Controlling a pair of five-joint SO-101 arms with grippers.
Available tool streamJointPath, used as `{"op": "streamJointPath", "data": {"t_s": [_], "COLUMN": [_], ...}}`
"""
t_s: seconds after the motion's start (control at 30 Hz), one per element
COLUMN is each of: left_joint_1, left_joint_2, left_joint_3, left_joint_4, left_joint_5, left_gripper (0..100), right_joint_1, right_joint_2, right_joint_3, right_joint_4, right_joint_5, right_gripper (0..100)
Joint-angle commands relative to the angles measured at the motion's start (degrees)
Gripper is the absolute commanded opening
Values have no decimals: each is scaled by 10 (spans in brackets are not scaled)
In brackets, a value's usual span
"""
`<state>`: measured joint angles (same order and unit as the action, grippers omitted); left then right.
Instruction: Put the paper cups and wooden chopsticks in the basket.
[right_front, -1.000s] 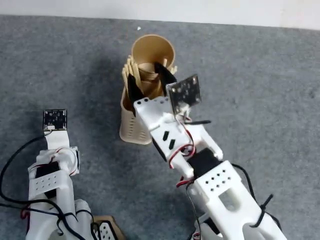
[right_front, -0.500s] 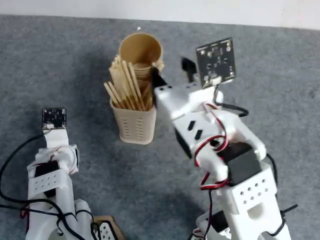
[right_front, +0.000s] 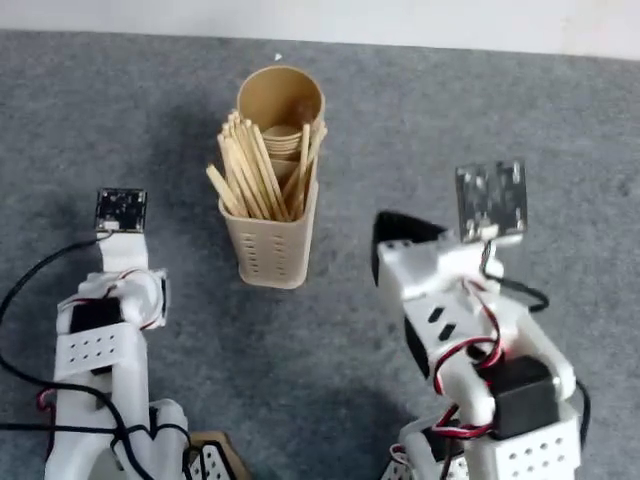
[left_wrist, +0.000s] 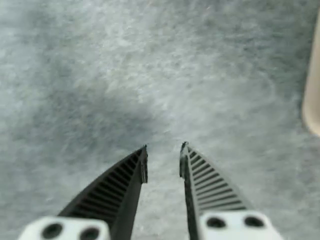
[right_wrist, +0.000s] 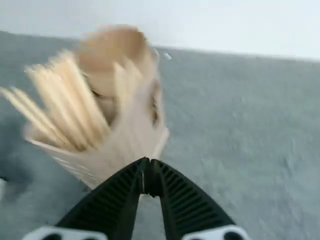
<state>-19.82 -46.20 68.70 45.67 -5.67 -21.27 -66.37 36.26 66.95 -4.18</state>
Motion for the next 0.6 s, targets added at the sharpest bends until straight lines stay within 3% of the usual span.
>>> {"op": "streamJointPath", "data": {"t_s": [0.0, 0.17, 0.27, 0.37, 0.57], "left_joint_1": [41, 73, 85, 85, 97], "left_joint_2": [-11, -11, -11, -11, -11], "left_joint_3": [-19, 10, 46, 86, 182], "left_joint_4": [3, 0, -42, -102, -244], "left_joint_5": [20, 22, 19, 9, -82], "left_gripper": [140, 139, 139, 139, 139], "right_joint_1": [55, 109, 123, 141, 158], "right_joint_2": [-102, -281, -393, -375, -387], "right_joint_3": [178, 427, 543, 598, 636], "right_joint_4": [-65, -169, -173, -176, -177], "right_joint_5": [-2, 58, 83, 82, 82], "right_gripper": [6, 6, 6, 5, 5]}}
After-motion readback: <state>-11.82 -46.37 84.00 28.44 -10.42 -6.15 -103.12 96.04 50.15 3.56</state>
